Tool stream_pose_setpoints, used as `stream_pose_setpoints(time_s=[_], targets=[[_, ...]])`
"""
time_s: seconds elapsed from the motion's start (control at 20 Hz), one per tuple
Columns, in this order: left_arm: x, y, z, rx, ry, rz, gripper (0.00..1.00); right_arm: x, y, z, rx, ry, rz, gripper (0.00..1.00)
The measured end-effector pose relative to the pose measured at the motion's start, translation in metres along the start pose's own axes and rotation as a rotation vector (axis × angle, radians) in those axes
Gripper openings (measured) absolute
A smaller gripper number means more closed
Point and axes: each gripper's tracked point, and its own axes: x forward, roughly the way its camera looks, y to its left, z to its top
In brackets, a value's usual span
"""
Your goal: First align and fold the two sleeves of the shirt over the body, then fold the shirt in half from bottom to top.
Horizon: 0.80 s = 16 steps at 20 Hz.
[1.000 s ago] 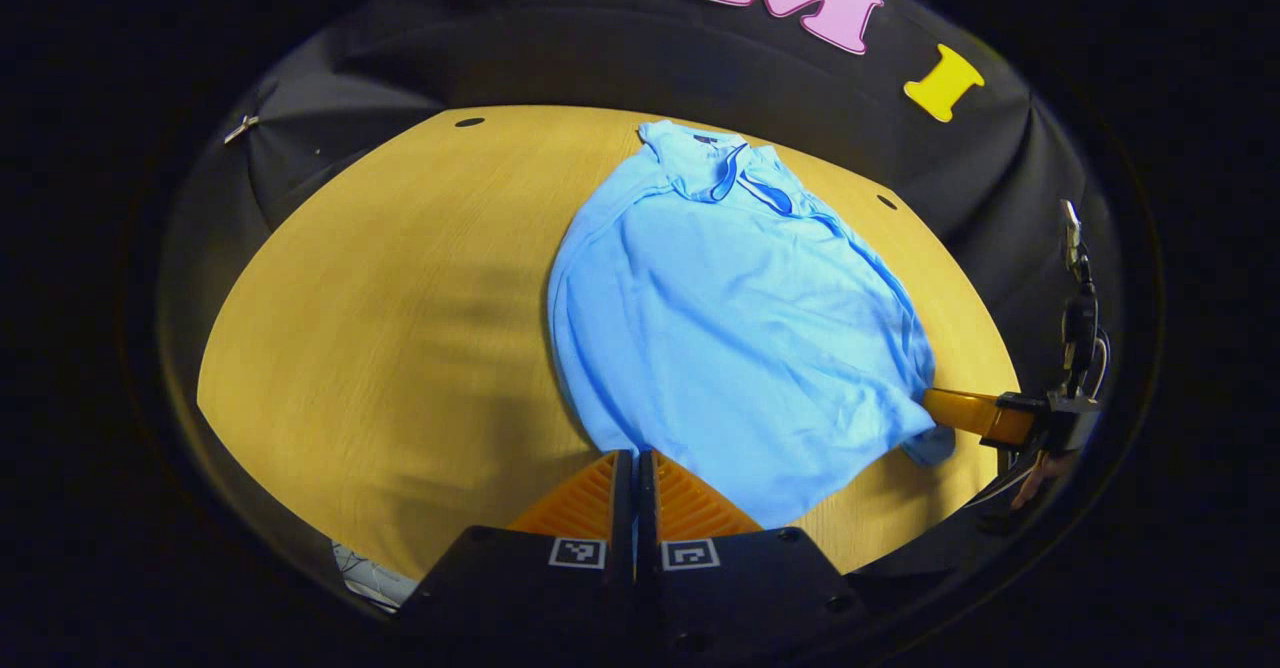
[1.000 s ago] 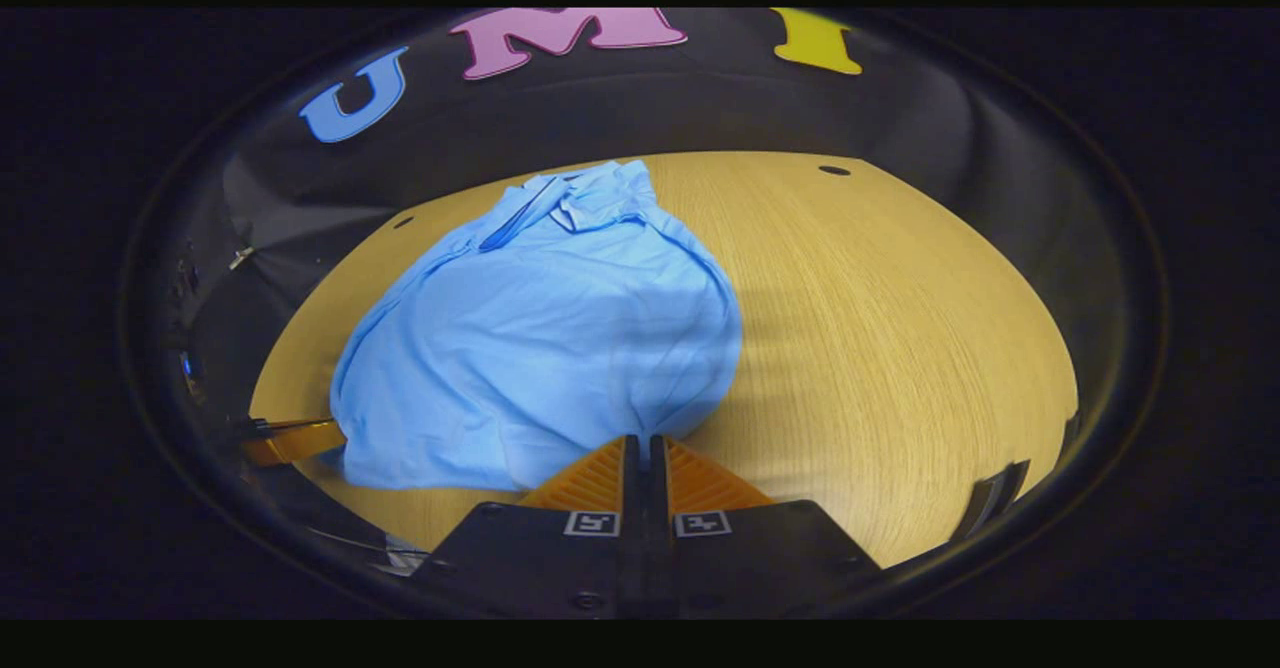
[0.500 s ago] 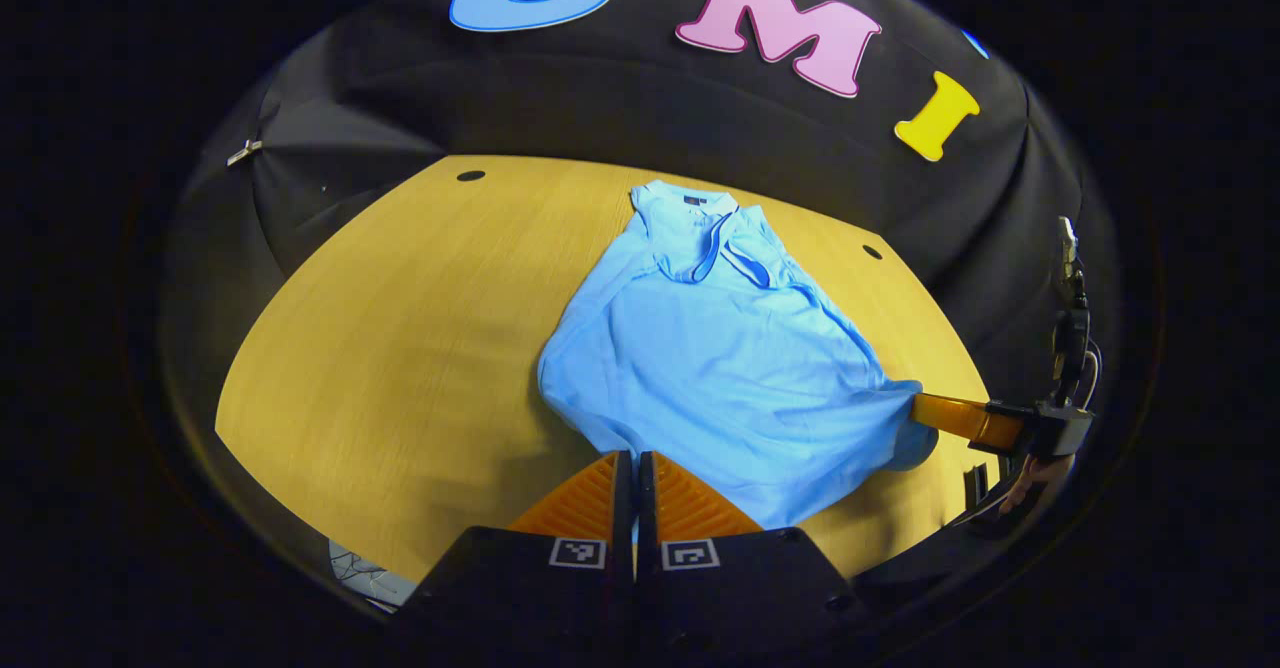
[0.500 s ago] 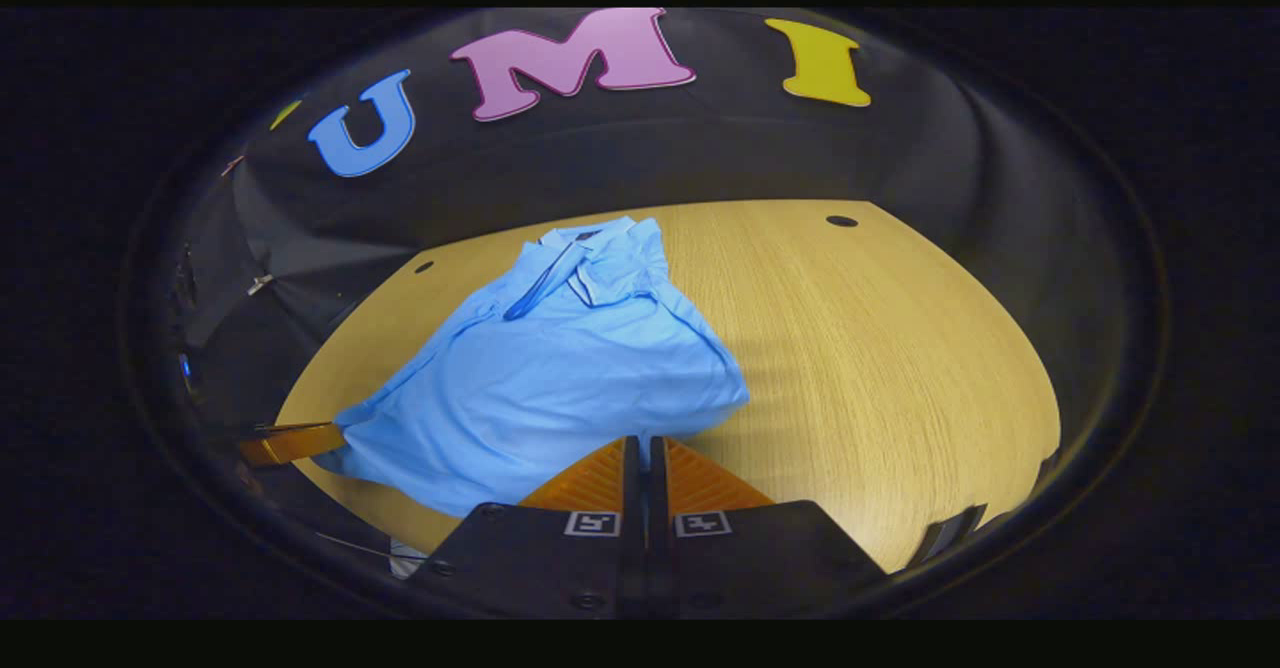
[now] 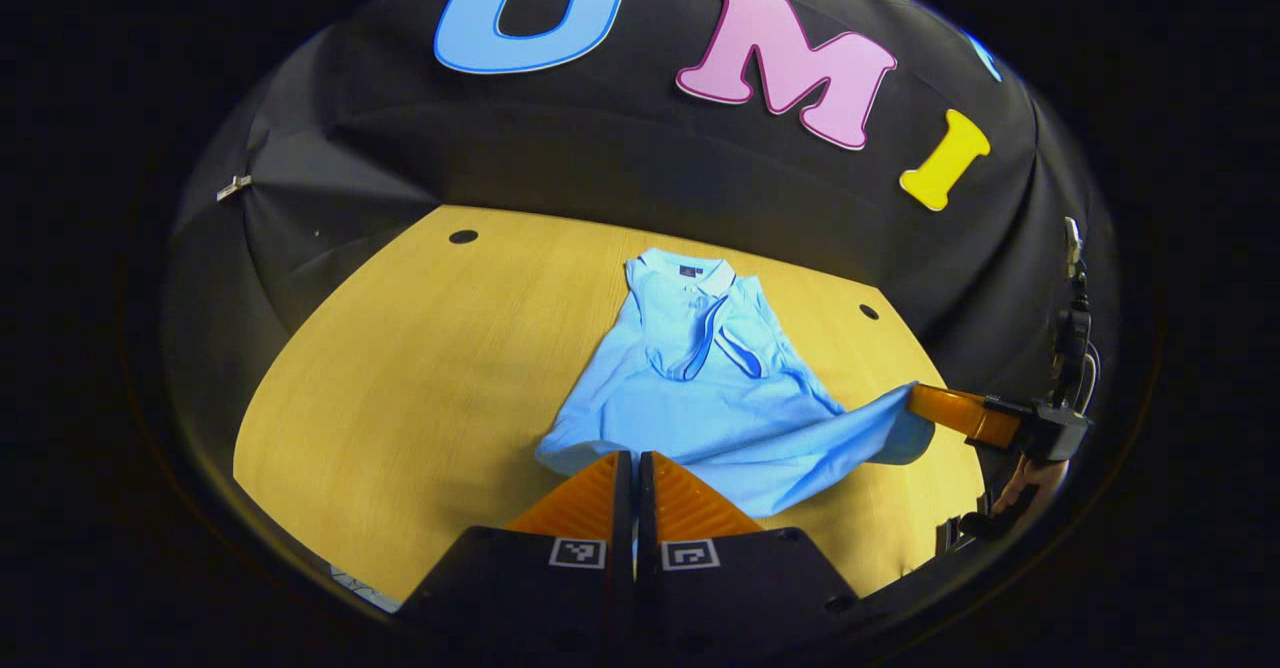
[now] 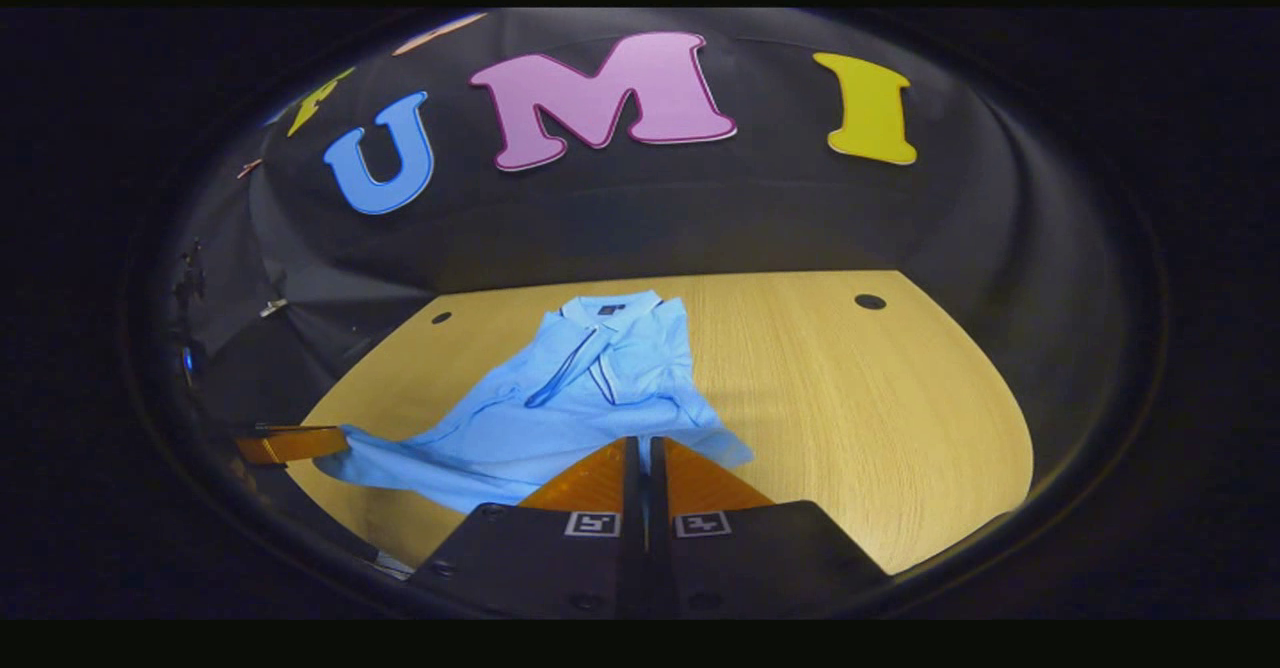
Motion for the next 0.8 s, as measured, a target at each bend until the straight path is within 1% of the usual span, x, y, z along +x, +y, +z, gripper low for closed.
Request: stream_pose_setpoints(time_s=[0.05, 0.25, 0.4, 0.45, 0.5, 0.55, 0.6, 0.65, 0.7, 0.75, 0.8], targets=[[0.004, -0.001, 0.009, 0.013, -0.006, -0.001, 0.06, 0.006, 0.002, 0.011, -0.004, -0.017, 0.004, 0.05], [0.026, -0.001, 0.056, 0.004, -0.034, 0.000, 0.06, 0.035, 0.003, 0.053, -0.016, -0.071, 0.021, 0.05], [0.047, 0.000, 0.097, 0.040, -0.071, 0.003, 0.06, 0.058, 0.005, 0.088, -0.013, -0.115, 0.030, 0.05], [0.056, -0.001, 0.109, 0.053, -0.081, -0.003, 0.06, 0.065, 0.005, 0.099, -0.006, -0.128, 0.034, 0.00], [0.065, 0.000, 0.120, 0.059, -0.086, -0.007, 0.06, 0.072, 0.005, 0.113, -0.004, -0.149, 0.035, 0.00], [0.074, 0.000, 0.130, 0.061, -0.092, -0.006, 0.06, 0.081, 0.003, 0.125, -0.013, -0.166, 0.028, 0.05], [0.083, 0.001, 0.141, 0.066, -0.098, -0.007, 0.06, 0.089, 0.001, 0.137, -0.019, -0.178, 0.026, 0.00], [0.092, 0.002, 0.150, 0.076, -0.107, -0.005, 0.06, 0.096, 0.001, 0.147, -0.018, -0.191, 0.026, 0.05], [0.101, 0.003, 0.159, 0.083, -0.115, -0.004, 0.06, 0.105, 0.001, 0.156, -0.013, -0.198, 0.031, 0.00], [0.111, 0.003, 0.167, 0.086, -0.112, -0.005, 0.06, 0.115, 0.000, 0.165, -0.010, -0.204, 0.031, 0.05], [0.121, 0.004, 0.172, 0.081, -0.107, -0.003, 0.06, 0.127, -0.002, 0.170, -0.005, -0.206, 0.031, 0.05]])
